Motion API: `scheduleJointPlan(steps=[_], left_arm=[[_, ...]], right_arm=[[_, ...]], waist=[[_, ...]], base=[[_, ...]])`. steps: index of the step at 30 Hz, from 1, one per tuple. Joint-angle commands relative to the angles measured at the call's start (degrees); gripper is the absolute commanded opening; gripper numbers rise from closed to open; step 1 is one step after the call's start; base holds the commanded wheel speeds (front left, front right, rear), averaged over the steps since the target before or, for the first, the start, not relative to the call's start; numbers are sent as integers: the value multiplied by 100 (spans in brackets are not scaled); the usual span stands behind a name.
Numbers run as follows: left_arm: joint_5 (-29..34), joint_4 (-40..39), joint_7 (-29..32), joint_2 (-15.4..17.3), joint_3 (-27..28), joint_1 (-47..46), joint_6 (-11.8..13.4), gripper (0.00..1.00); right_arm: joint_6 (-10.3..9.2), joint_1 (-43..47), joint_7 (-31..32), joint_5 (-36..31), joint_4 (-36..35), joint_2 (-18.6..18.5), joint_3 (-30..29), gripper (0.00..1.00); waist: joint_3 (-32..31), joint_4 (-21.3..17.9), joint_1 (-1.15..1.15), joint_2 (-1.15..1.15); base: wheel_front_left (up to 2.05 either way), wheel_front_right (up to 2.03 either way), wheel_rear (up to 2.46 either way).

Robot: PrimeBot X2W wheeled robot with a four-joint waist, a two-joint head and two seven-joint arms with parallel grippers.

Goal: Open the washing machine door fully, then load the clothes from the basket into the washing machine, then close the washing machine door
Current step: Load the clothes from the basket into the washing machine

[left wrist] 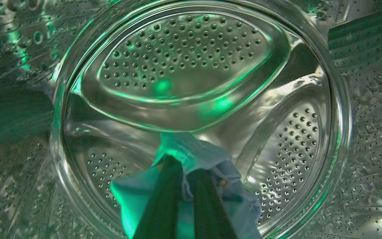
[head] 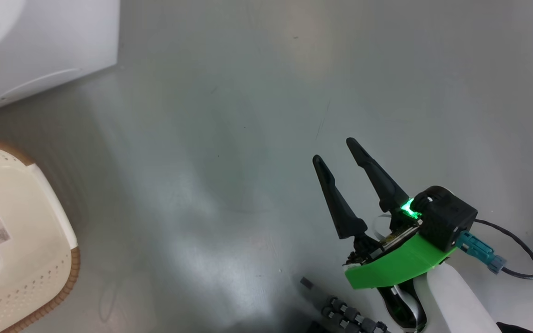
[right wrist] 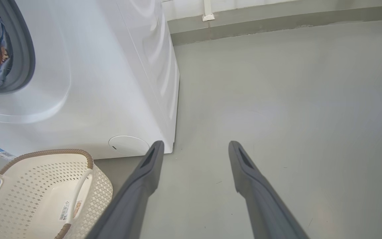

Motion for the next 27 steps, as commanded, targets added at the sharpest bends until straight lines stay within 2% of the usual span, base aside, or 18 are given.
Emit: scheduleJointPlan(steps=[1, 4, 6, 9, 16, 17, 18, 19, 27], left_arm=[[116, 26, -147, 245, -60, -172, 4, 0], [98, 278, -143, 206, -96, -175, -37, 0], [29, 610, 98, 162, -130, -122, -107, 0], [-144, 1095, 468, 65, -81, -102, -84, 0], [-342, 1538, 804, -50, -79, -16, -201, 0], [-385, 1605, 871, -80, -68, -3, -214, 11], [-412, 1647, 895, -103, -68, 13, -233, 40], [-426, 1674, 888, -117, -71, 32, -239, 100], [-535, 1825, 765, -280, -95, 256, -257, 100]], right_arm=[[9, 76, -66, 130, -159, -18, 106, 100], [9, 71, -66, 141, -161, -18, 93, 100], [9, 64, -66, 147, -156, -18, 89, 100], [9, 21, -66, 133, -148, -18, 99, 100], [9, -42, -66, 76, -85, -18, 113, 100], [9, -49, -66, 70, -66, -18, 115, 100], [9, -57, -66, 64, -48, -18, 120, 100], [9, -66, -66, 59, -35, -18, 124, 100], [9, -56, -66, 46, 48, -18, 60, 100]], waist=[[84, -1, 0, 0], [109, 19, 0, 0], [122, 46, 0, 0], [149, 105, 0, 0], [124, 213, 0, 0], [104, 226, 0, 0], [78, 237, 0, 0], [49, 245, 0, 0], [-269, 316, 0, 0]], base=[[0, 0, 0], [0, 0, 0], [0, 0, 0], [0, 0, 0], [0, 0, 0], [0, 0, 0], [0, 0, 0], [0, 0, 0], [0, 0, 0]])
